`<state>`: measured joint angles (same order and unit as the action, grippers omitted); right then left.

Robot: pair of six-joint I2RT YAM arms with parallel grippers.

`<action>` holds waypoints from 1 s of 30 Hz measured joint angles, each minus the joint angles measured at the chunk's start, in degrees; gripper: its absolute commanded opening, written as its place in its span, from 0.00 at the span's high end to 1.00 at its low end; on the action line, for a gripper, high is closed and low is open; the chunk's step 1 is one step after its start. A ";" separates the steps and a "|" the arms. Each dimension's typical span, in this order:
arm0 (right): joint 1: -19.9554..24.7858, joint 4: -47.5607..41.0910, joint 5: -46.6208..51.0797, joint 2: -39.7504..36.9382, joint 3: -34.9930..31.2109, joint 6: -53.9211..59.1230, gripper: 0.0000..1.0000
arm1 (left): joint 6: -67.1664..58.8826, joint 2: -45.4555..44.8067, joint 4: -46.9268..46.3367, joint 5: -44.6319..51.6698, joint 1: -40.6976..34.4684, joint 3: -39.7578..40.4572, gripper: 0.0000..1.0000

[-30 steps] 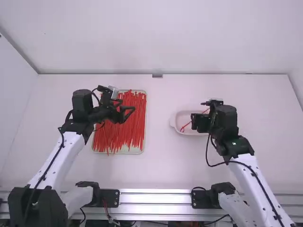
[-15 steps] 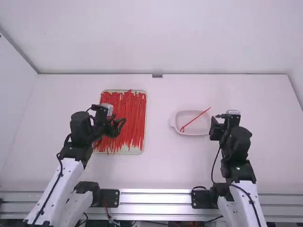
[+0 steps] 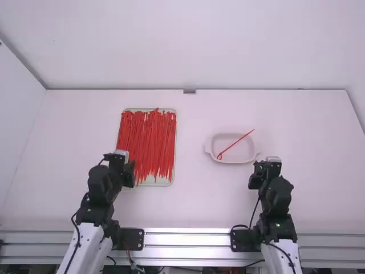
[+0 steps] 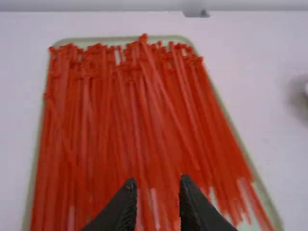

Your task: Fasten the cable tie

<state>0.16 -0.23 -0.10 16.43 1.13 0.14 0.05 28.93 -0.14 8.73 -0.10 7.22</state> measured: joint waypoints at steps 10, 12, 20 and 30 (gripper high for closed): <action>0.00 0.55 0.00 -8.09 -0.50 -0.07 0.98 | 0.00 -9.55 0.46 -7.45 0.00 -6.64 1.00; 0.00 0.55 -0.11 -9.22 -0.50 0.13 1.00 | 0.00 -11.34 0.46 -7.78 0.00 -6.64 1.00; 0.00 0.57 -0.11 -14.67 -0.50 0.02 1.00 | 0.02 -18.18 0.44 -8.02 0.00 -6.64 1.00; 0.00 0.57 -0.02 -15.91 -0.50 0.07 1.00 | 0.00 -25.05 0.44 -8.41 0.00 -6.64 1.00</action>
<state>0.16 0.34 -0.12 0.51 0.62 0.21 0.05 3.88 0.30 0.32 -0.10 0.58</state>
